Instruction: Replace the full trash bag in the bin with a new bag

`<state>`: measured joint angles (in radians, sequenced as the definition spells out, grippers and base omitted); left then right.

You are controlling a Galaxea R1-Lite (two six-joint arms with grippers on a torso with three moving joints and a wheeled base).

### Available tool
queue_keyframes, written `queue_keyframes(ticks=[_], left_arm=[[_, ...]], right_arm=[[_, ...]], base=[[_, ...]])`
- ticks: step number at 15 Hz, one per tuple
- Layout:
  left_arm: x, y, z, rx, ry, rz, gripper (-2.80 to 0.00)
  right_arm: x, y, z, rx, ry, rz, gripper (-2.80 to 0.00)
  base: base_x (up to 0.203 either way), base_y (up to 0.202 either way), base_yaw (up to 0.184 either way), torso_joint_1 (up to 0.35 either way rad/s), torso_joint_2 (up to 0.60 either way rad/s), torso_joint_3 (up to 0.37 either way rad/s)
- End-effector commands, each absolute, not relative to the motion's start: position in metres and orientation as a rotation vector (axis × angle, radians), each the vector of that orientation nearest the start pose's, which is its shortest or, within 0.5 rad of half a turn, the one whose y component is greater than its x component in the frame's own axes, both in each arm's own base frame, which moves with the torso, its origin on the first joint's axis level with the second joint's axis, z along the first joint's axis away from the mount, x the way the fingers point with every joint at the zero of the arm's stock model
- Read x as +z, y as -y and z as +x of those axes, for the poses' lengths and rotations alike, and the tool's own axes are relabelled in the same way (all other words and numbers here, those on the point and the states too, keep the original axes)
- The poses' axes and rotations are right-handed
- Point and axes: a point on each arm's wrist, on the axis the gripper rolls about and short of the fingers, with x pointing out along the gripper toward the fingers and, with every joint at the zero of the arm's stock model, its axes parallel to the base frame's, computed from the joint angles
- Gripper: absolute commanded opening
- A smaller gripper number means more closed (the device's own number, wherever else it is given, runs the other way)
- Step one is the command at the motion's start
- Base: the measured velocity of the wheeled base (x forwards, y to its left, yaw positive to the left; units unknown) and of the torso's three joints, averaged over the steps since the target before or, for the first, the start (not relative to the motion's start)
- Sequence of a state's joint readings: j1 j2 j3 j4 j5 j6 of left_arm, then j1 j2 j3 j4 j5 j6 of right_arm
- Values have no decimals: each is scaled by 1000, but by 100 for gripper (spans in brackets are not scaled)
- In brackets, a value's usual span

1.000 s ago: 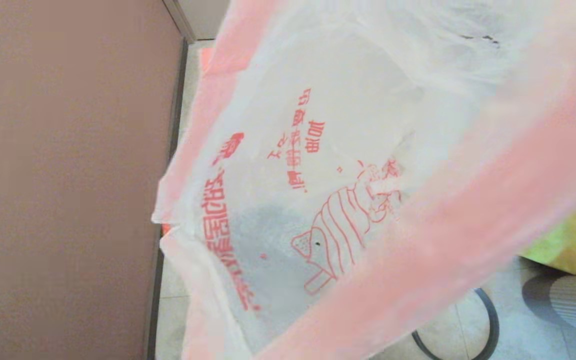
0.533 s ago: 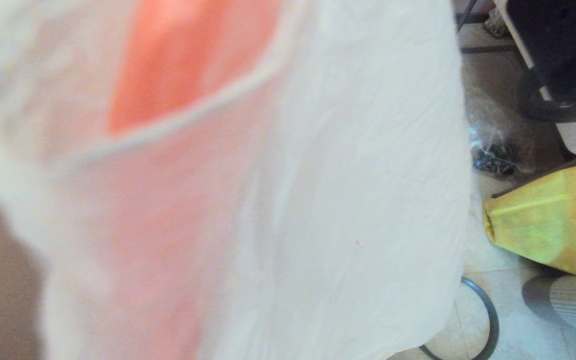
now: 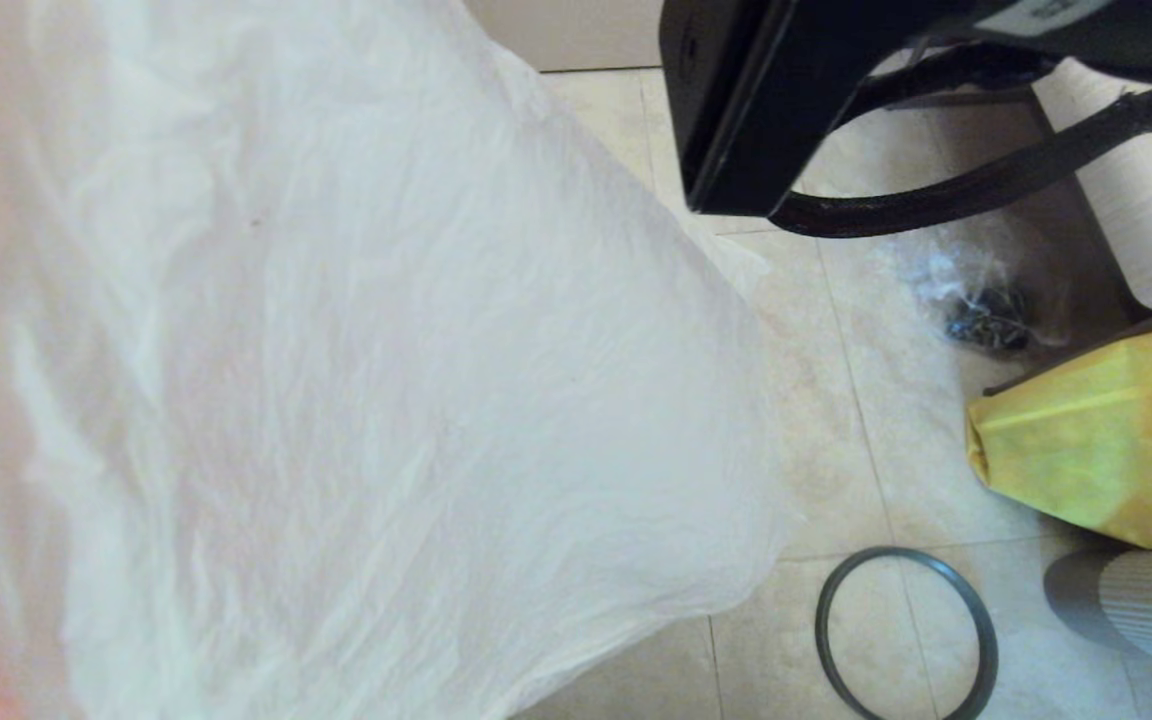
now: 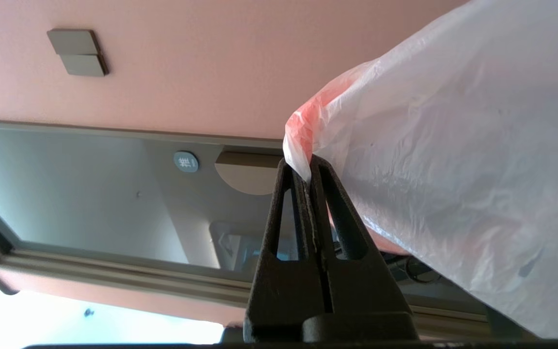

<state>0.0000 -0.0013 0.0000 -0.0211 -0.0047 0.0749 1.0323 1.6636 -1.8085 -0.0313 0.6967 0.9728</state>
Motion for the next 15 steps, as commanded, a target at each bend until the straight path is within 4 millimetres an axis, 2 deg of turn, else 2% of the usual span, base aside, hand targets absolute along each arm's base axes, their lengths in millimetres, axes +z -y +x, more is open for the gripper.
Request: queue_keyframes(ticks=[1, 7, 10, 13, 15], left_arm=[[75, 0, -22, -3, 11, 75, -280], [75, 0, -22, -4, 11, 75, -280], [75, 0, -22, -4, 11, 75, -280], [75, 0, -22, -4, 11, 75, -280], [75, 0, -22, -4, 11, 75, -280]], right_arm=[[407, -271, 144, 1669, -689, 739, -280], [394, -313, 153, 1706, -736, 725, -280], [385, -323, 154, 1718, -772, 711, -280], [389, -330, 139, 1794, -760, 699, -280], [387, -335, 136, 1884, -766, 668, -280]], base=[[0, 0, 0, 0, 0, 0], [0, 0, 0, 0, 0, 0], [0, 0, 0, 0, 0, 0], [0, 0, 0, 0, 0, 0], [0, 0, 0, 0, 0, 0]])
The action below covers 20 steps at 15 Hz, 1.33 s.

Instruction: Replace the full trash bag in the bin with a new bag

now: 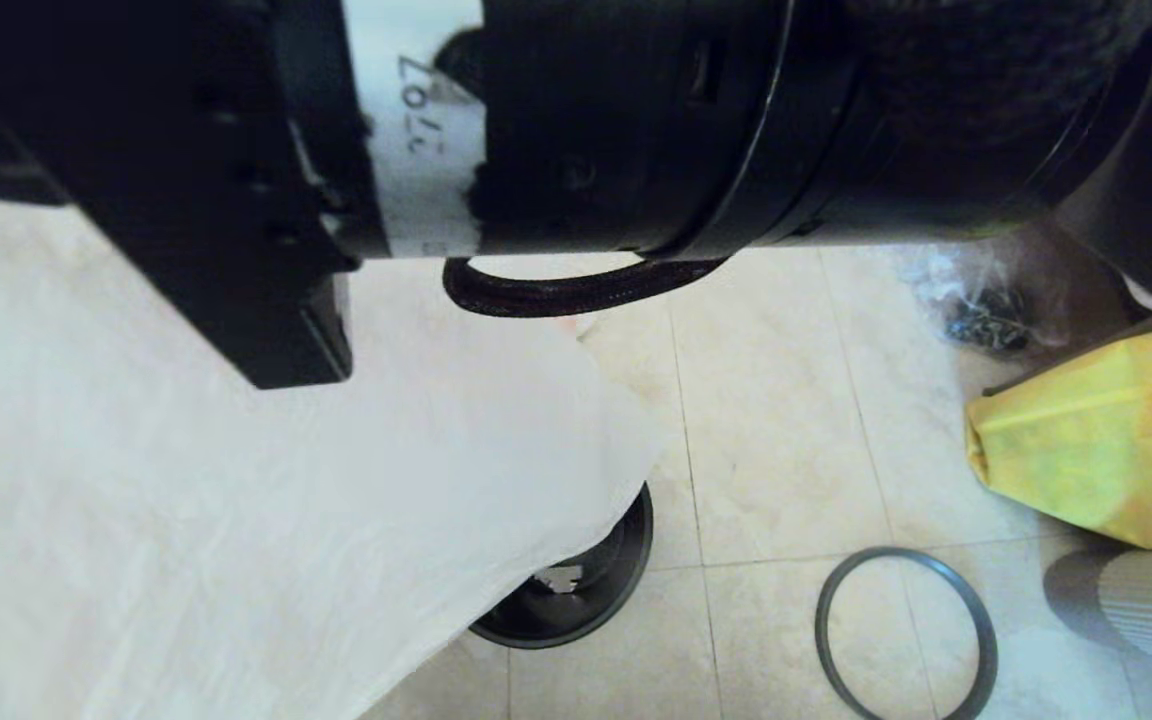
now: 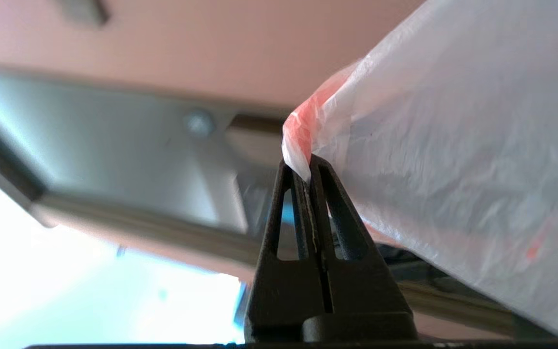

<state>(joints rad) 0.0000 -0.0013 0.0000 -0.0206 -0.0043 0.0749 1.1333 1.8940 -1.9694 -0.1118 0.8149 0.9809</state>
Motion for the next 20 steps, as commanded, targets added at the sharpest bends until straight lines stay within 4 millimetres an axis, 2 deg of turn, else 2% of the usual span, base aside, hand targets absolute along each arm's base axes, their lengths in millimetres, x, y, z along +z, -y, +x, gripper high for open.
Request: queue_keyframes(ticks=[1, 4, 8, 11, 16, 18, 20], left_arm=[[75, 0, -22, -4, 11, 75, -280], [75, 0, -22, -4, 11, 75, -280], [75, 0, -22, -4, 11, 75, -280], [75, 0, -22, -4, 11, 75, -280], [75, 0, -22, -4, 11, 75, -280], [75, 0, -22, -4, 11, 75, -280], [75, 0, -22, -4, 11, 75, -280]], right_arm=[[384, -340, 133, 1896, -787, 660, -280], [369, -357, 114, 1913, -895, 635, -280], [352, -376, 116, 1902, -950, 621, -280], [337, -390, 131, 1901, -923, 629, -280], [331, -393, 147, 1945, -881, 620, -280], [329, -387, 162, 1901, -877, 628, -280], [333, -372, 174, 1855, -870, 640, -280]], base=[[0, 0, 0, 0, 0, 0], [0, 0, 0, 0, 0, 0], [0, 0, 0, 0, 0, 0], [0, 0, 0, 0, 0, 0], [0, 0, 0, 0, 0, 0], [0, 0, 0, 0, 0, 0], [0, 0, 0, 0, 0, 0]])
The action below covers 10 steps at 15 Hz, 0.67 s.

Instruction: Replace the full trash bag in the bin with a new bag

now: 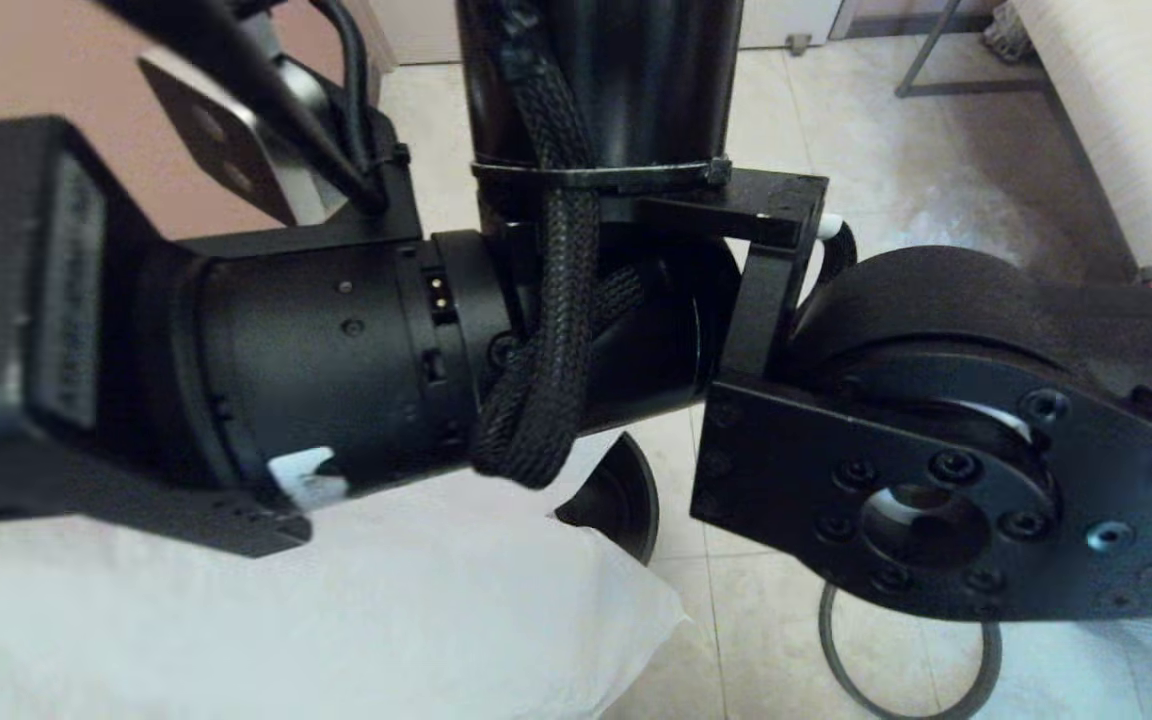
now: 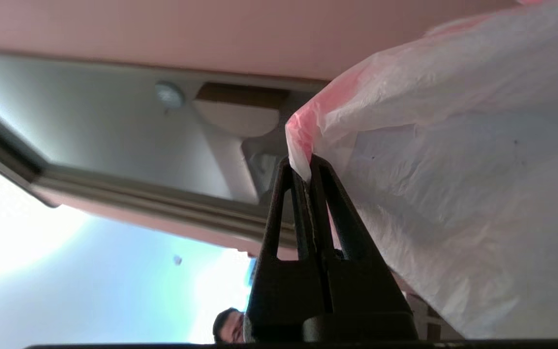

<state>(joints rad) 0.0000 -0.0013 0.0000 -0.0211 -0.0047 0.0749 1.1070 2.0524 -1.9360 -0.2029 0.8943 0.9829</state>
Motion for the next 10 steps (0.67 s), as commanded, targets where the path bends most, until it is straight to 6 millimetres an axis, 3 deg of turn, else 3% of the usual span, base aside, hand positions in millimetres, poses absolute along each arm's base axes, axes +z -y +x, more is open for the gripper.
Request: queue_keyframes(ticks=[1, 10], left_arm=[[75, 0, -22, -4, 11, 75, -280], [75, 0, -22, -4, 11, 75, -280]], right_arm=[[335, -365, 177, 1836, -873, 644, -280], [335, -351, 179, 1776, -907, 598, -280]], base=[[0, 0, 0, 0, 0, 0], [0, 0, 0, 0, 0, 0]])
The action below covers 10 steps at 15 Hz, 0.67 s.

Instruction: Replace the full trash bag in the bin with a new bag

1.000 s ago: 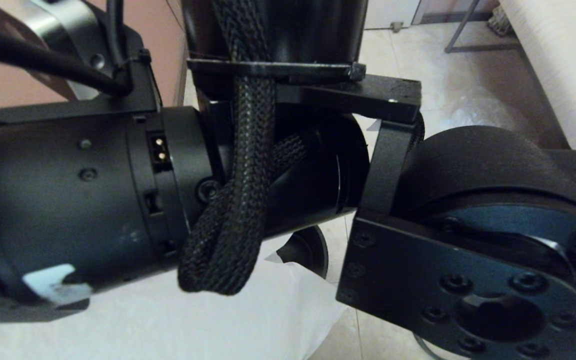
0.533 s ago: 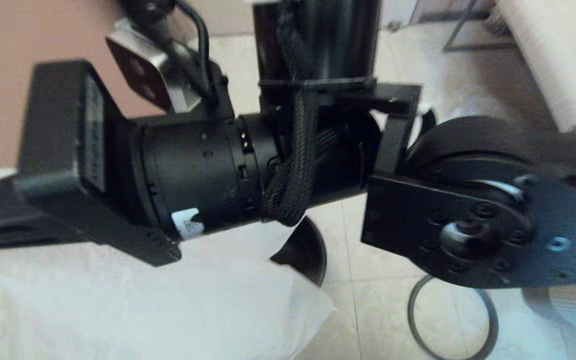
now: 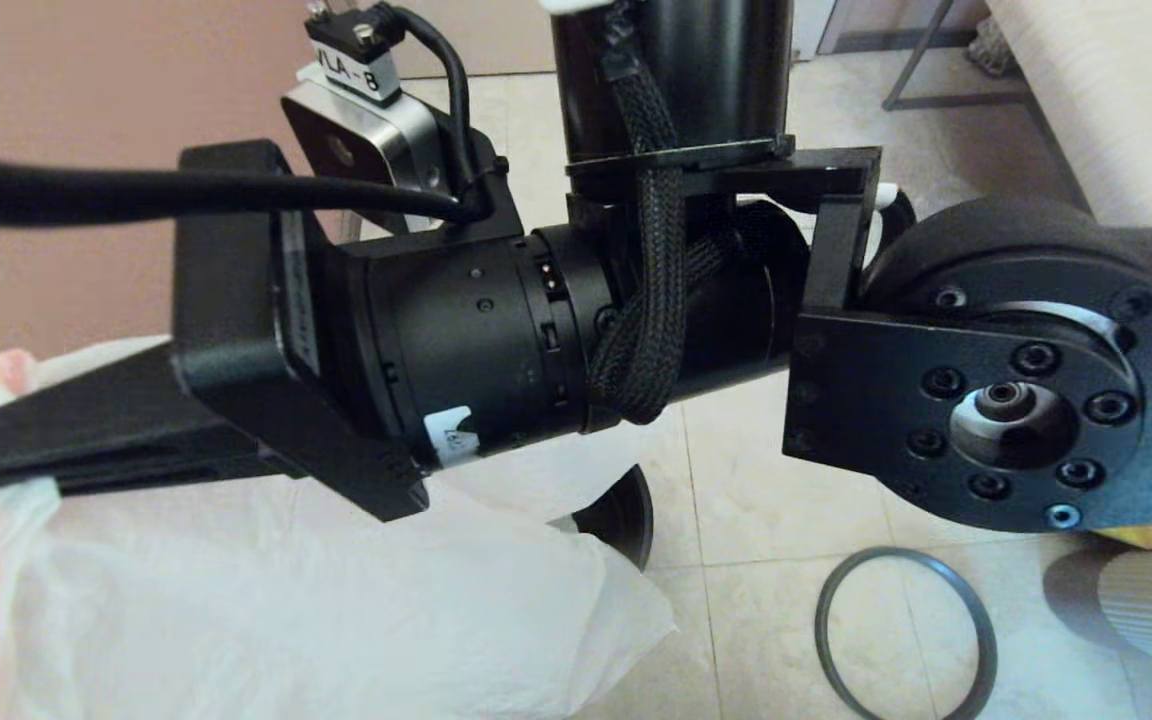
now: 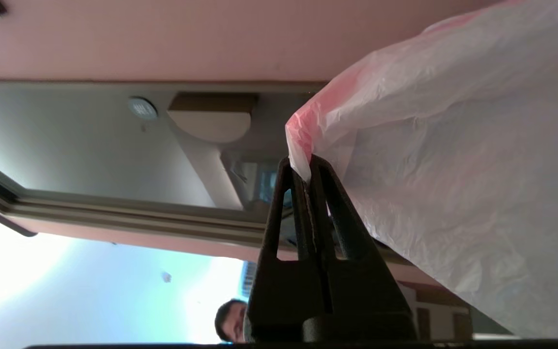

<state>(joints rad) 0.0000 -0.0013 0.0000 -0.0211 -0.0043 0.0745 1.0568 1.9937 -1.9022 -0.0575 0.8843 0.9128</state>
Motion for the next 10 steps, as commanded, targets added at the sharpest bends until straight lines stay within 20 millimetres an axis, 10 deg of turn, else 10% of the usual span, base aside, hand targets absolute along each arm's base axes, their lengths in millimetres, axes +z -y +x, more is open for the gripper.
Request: queue_keyframes(ticks=[1, 10], left_arm=[[75, 0, -22, -4, 11, 75, -280], [78, 1, -23, -44, 30, 94, -280]], right_arm=[[331, -351, 183, 1763, -908, 594, -280], [298, -364, 226, 1677, -918, 596, -280]], base=[[0, 0, 0, 0, 0, 0], [0, 0, 0, 0, 0, 0]])
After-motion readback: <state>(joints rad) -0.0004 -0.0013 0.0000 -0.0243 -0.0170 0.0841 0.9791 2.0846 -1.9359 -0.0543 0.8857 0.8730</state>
